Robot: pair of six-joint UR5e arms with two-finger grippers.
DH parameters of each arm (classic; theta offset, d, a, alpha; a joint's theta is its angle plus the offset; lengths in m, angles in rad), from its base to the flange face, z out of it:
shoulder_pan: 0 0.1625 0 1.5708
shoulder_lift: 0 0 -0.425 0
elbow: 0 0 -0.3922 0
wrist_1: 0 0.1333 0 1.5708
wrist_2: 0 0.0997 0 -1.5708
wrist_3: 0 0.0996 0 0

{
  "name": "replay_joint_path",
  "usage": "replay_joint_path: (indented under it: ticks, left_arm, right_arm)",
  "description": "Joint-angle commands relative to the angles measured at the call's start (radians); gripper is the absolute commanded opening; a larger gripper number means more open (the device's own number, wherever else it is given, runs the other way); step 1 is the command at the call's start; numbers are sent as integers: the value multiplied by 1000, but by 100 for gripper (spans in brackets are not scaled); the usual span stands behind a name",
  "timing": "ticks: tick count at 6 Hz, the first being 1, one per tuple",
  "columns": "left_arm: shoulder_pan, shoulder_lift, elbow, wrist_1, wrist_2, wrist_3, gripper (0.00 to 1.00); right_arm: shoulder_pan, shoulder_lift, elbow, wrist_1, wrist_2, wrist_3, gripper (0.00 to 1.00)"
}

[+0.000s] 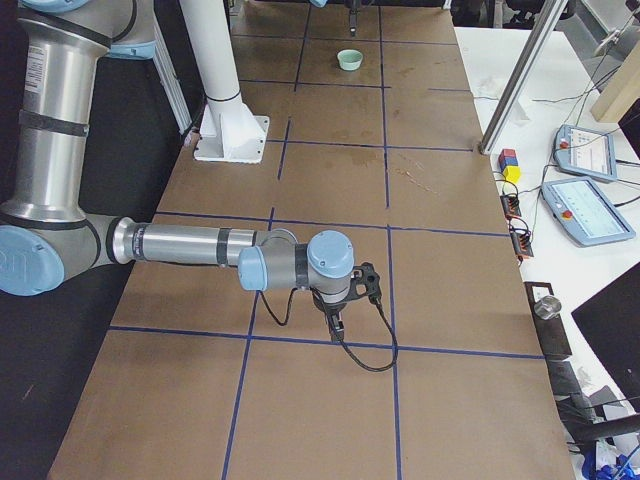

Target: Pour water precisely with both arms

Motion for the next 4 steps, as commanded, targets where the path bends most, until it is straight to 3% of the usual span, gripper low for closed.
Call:
replay_joint_path:
  ticks: [1,2,4]
  left_arm:
    - [35,-5,36,-37,14,-29,83]
    - [46,-9,36,-35,14,-29,29]
    - [49,-15,36,-35,12,-32,24]
  right_arm:
    - [0,0,0,0,0,0,100]
    - [0,-2,0,1,0,0,100]
    - [0,-2,-2,1,0,-1,100]
